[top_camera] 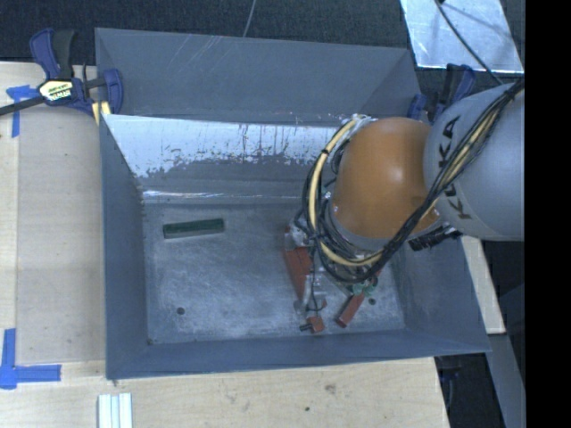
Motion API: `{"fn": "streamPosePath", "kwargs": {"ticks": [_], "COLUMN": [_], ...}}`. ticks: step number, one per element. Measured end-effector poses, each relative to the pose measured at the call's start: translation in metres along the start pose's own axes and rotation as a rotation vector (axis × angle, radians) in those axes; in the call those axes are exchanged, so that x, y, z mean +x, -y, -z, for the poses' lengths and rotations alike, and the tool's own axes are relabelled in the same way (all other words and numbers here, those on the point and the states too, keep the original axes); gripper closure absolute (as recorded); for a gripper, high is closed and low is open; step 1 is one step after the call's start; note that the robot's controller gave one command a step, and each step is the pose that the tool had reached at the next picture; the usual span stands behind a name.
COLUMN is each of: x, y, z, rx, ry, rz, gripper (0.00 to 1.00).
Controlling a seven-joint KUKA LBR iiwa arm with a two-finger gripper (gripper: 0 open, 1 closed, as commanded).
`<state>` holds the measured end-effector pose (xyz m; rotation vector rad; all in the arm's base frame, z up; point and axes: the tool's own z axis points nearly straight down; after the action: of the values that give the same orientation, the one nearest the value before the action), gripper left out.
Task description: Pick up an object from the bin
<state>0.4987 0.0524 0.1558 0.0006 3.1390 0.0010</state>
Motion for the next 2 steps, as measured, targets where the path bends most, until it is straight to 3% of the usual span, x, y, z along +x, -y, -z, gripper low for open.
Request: {"fn": "streamPosePath", "kwargs": {"ticks": [1, 2], "x": [-0.034, -0.044], "y": [0.033, 0.051], "z": [-0.045, -0.079], "rx": [0.0, 0.001], "ry": [0.008, 0.002], "rz": [0.051, 0.024], "gripper": [0.0, 0.0]}}
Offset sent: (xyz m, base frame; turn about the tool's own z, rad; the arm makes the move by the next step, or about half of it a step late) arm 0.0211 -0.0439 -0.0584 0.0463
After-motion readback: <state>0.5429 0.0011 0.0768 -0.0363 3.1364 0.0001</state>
